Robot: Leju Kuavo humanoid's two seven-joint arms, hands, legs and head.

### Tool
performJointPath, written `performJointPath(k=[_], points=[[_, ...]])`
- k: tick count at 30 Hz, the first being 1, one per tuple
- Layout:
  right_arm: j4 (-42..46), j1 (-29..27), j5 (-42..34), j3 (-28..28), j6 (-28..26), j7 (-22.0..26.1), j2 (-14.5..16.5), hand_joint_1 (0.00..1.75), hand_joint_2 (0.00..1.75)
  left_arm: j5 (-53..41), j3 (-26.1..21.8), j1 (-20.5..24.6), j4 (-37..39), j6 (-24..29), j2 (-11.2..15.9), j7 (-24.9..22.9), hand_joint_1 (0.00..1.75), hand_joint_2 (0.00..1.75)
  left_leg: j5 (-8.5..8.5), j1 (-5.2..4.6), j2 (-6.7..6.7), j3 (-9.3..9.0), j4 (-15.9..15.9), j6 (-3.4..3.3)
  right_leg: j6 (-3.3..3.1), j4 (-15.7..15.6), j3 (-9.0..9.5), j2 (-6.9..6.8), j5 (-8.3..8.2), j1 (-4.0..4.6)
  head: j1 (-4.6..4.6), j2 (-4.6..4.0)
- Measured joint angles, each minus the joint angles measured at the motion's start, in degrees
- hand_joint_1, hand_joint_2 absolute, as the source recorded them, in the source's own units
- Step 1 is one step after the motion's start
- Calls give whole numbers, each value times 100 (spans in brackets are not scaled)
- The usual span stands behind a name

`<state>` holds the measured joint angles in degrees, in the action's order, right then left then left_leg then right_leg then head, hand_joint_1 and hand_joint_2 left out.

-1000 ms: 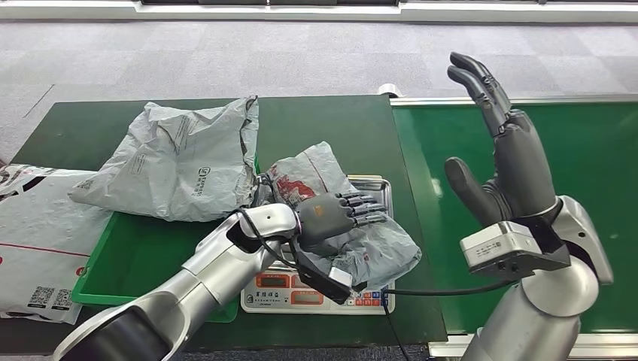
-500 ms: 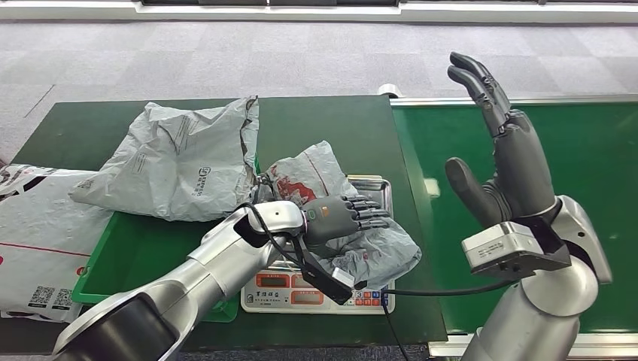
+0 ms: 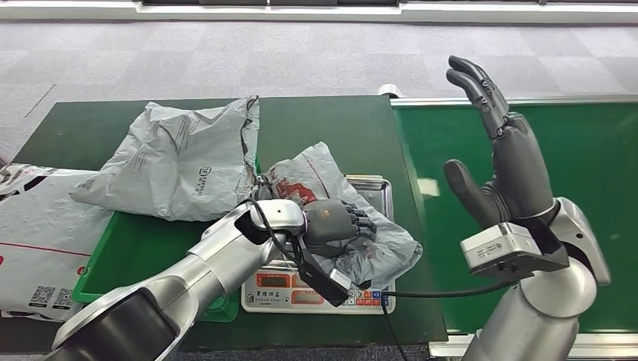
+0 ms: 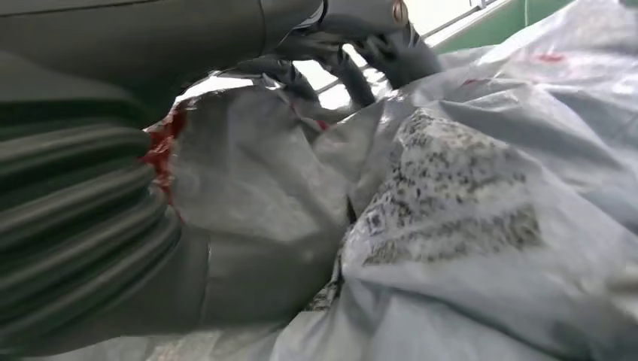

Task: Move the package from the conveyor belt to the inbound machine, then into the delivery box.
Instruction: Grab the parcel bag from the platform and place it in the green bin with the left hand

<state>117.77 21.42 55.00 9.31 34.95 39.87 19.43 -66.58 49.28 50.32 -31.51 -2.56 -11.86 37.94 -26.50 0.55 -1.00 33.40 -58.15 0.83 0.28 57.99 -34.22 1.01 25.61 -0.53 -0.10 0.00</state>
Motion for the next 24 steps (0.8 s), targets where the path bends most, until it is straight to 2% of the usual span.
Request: performJointPath(k=[17, 21, 23, 24], points=[[2, -127, -31, 0, 0, 0, 0, 0, 0, 497, 193, 108, -45, 91, 94, -121, 175, 175, 0, 0, -1, 3, 0, 1, 0, 0, -7, 1, 0, 1, 1, 0], [15, -143, -40, 3, 0, 1, -1, 0, 0, 592, 194, 117, -137, 695, 140, -404, 175, 175, 0, 0, -1, 4, 0, 1, 0, 0, -8, 1, 0, 1, 0, 0], [47, -161, -55, 37, 0, 2, -2, 0, 0, 493, 168, 148, -303, 1361, 213, -907, 175, 175, 1, 0, -1, 5, 0, 2, 0, 1, -9, 0, 0, 2, 0, 0], [75, -179, -64, 69, 0, 2, -2, 0, 0, 329, 133, 180, -446, 1711, 281, -1309, 175, 175, 2, 1, -2, 6, 0, 3, -1, 1, -10, 1, 0, 2, 0, 0]])
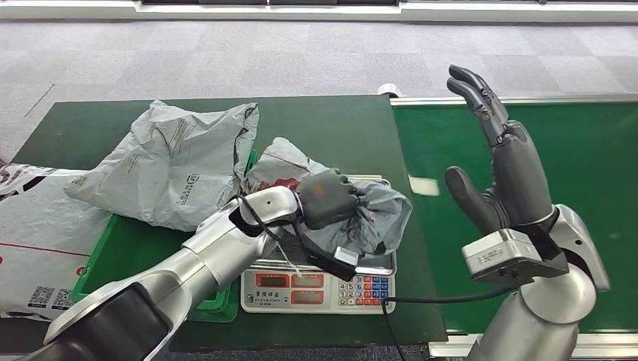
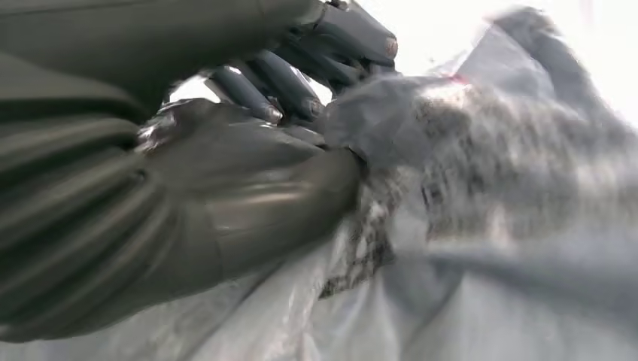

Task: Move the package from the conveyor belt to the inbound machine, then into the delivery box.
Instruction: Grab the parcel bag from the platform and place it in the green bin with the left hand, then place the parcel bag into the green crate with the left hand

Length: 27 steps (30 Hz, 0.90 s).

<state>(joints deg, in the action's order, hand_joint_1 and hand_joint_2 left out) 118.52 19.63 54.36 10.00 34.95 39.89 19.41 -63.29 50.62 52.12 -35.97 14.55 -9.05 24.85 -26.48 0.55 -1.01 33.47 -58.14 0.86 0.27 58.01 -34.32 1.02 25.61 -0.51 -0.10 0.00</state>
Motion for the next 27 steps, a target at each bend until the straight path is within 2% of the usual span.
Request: performJointPath(k=[2, 4, 11, 17, 19, 22, 24, 26, 27], points=[[70, -47, -17, 85, 0, 1, -3, 0, 0, -567, -139, 92, -427, 458, 197, -957, 175, 175, 1, 0, -4, 2, 0, 2, -1, 1, -4, 3, -1, 1, 1, 0], [137, -87, -27, 165, 0, 2, -9, 0, 0, -1064, -331, 180, -890, 554, 414, -1616, 175, 175, 2, 1, -7, 1, 1, 3, -2, 1, -7, 7, -1, 1, 0, 0], [232, -126, -40, 290, 0, 2, -12, 0, 0, -1453, -686, 194, -1736, 519, 807, -1965, 175, 175, 5, 2, -4, 8, 3, 8, -4, 3, -8, 7, -1, 2, 1, 0], [232, -139, -72, 372, 0, -5, -13, 0, 0, -2283, -1379, -239, -2676, 235, 1173, -2420, 175, 175, 5, 2, -5, 10, 5, 8, -4, 3, -13, 9, -1, 3, 0, 0], [233, -144, -33, 404, 0, -49, -13, 0, 0, -2514, -1618, -392, -2991, 22, 1369, -2870, 175, 175, 5, 4, -6, 11, 6, 8, -5, 3, -15, 10, -1, 5, 1, 0], [244, -154, 50, 440, 0, -129, -13, 0, 0, -2626, -1700, -541, -3238, -579, 1775, -3772, 175, 175, 5, 6, -14, 5, 11, 9, -8, 3, -15, 15, 1, 5, -1, 0], [249, -159, 67, 459, 0, -143, -13, 0, 0, -2650, -1744, -706, -3211, -884, 2015, -3995, 175, 175, 5, 6, -18, 1, 14, 11, -10, 3, -15, 19, 2, 6, -2, 0], [249, -160, 72, 474, 0, -149, -13, 0, 0, -2658, -1846, -918, -3047, -946, 2180, -4071, 175, 175, 8, 6, -16, 2, 16, 14, -12, 3, -14, 21, 2, 7, -1, 0], [249, -160, 82, 479, 0, -155, -13, 0, 0, -2658, -1922, -1031, -2912, -925, 2234, -4105, 131, 175, 9, 6, -15, 2, 16, 15, -12, 4, -13, 22, 3, 7, -1, 0]])
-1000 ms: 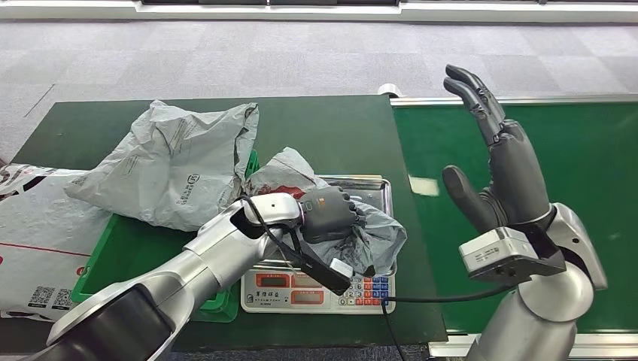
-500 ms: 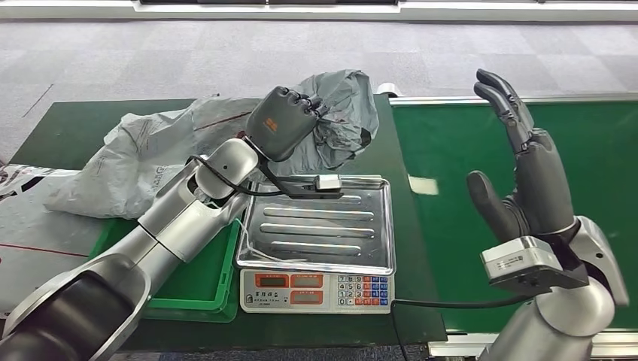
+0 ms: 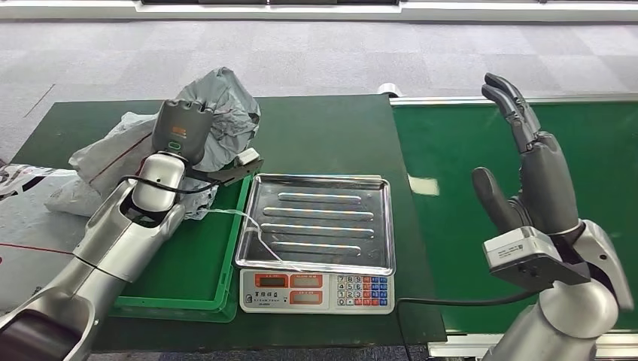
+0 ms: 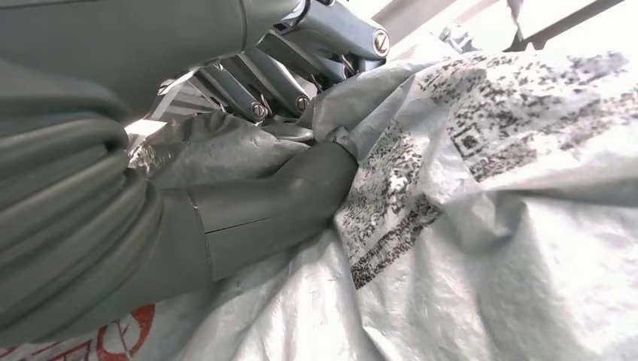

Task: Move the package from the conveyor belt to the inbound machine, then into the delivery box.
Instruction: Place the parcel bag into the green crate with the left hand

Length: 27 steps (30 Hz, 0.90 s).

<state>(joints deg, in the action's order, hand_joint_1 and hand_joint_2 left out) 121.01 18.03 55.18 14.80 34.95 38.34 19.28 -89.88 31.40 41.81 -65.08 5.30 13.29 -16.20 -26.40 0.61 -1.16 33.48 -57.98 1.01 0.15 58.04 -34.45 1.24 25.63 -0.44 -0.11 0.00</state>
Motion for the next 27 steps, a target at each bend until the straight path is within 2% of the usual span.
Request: performJointPath(k=[2, 3, 6, 11, 16, 24, 26, 27], points=[[-1, 0, 41, 9, 0, -38, 0, 0, 0, 1, -193, -218, 331, 41, 57, -32, 44, 175, 0, 0, 0, 1, 0, 1, -1, 0, -1, 2, 0, 0, 1, 0], [-2, -1, 63, 14, 0, -60, 0, 0, 0, 1, -302, -314, 504, 62, 65, -27, 0, 131, 0, 0, -2, 1, 0, 1, -1, 0, -3, 3, -1, -1, 0, 0], [-3, -4, 81, 28, 0, -74, 0, 0, 0, 1, -573, -495, 900, 221, 26, 2, 0, 0, 0, -1, -1, 5, -3, 1, -1, 0, -8, 3, -1, -1, 0, -1], [-15, -8, 19, 43, 0, -24, 0, 0, 0, 0, -697, -592, 1016, 416, -62, -100, 0, 0, 0, -2, 10, 11, -4, 0, -1, 0, -7, -4, -1, -3, 1, 0], [-45, -12, 0, 64, 0, -25, 0, 0, 0, 0, -717, -669, 680, 948, -85, -335, 0, 0, -1, -2, 7, 11, -4, 0, -1, 0, -9, -4, -2, -2, 1, -1], [-79, -19, -1, 103, 0, -25, 0, 0, 0, 0, -737, -691, 481, 1019, -85, -365, 0, 0, 0, 0, 10, 10, -3, 1, -2, 0, -9, -4, -2, 0, 1, 0], [-84, -21, -1, 111, 0, -41, 0, 0, 0, 14, -759, -725, 423, 1296, -89, -338, 0, 0, 0, 0, 9, 10, -3, 1, -2, 0, -9, -3, -2, 0, 1, 0], [-84, -22, -1, 114, 0, -55, 0, 0, 0, 93, -795, -771, 343, 1621, -110, -242, 0, 0, 0, 0, 8, 11, -3, 1, -3, 1, -10, -3, -3, -1, 1, 0]])
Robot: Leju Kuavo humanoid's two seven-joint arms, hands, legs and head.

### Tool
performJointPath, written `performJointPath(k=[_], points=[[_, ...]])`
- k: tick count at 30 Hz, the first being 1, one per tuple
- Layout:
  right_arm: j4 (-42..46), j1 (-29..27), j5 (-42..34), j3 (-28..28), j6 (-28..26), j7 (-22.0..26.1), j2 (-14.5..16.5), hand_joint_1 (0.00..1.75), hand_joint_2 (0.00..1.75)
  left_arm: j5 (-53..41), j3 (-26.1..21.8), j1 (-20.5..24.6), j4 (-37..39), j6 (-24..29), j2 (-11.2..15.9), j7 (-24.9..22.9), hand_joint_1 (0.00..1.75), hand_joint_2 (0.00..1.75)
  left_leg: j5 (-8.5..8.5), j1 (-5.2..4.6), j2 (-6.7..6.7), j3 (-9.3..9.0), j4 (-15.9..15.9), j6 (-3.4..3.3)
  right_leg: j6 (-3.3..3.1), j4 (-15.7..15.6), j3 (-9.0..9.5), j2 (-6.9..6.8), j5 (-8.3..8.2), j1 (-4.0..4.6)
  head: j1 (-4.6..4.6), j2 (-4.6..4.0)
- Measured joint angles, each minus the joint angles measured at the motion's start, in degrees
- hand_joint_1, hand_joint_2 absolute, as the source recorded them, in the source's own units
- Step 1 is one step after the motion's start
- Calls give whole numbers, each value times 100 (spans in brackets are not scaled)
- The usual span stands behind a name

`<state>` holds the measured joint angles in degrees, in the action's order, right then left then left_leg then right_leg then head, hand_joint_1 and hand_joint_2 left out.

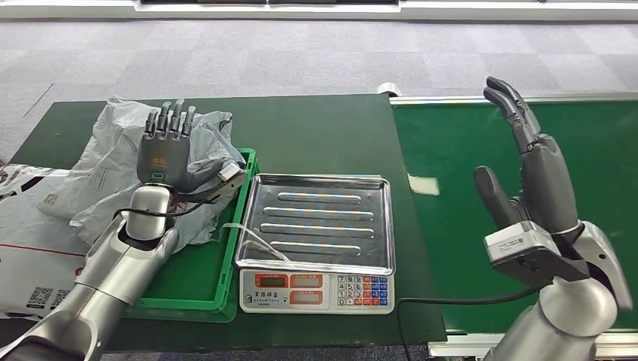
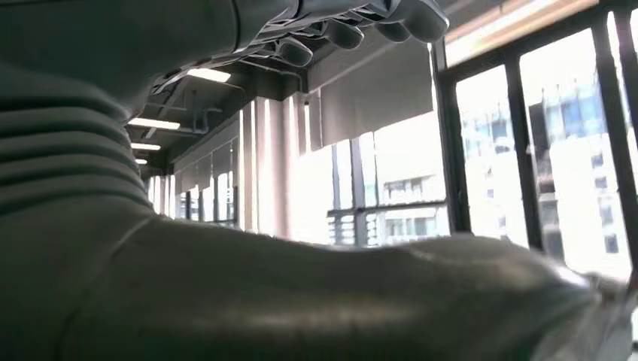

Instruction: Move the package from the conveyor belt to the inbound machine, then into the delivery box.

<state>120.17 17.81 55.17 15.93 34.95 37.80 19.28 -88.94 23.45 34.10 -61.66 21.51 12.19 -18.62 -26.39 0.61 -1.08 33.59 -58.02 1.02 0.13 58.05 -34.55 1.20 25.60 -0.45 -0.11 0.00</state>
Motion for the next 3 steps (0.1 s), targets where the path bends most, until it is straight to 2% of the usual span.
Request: performJointPath(k=[1, 2, 3], points=[[-2, -1, 0, 2, 0, -18, 0, 0, 0, 227, -95, -80, -168, 442, -61, 251, 0, 0, 0, -1, -1, 1, 0, 0, 0, 0, -1, 1, 0, -1, -1, 0], [-10, -1, -3, 1, 0, -31, 0, 0, 0, 644, -266, -193, -428, 892, -179, 697, 0, 0, -1, -1, -2, 2, 0, -2, -1, 0, -2, 1, 0, -2, -1, 0], [-13, 0, -4, 1, 0, -36, 0, 0, 0, 872, -354, -252, -565, 1141, -243, 937, 0, 0, -2, -2, -2, 3, -1, -2, -1, 0, -2, 2, -1, -2, -1, 0]])
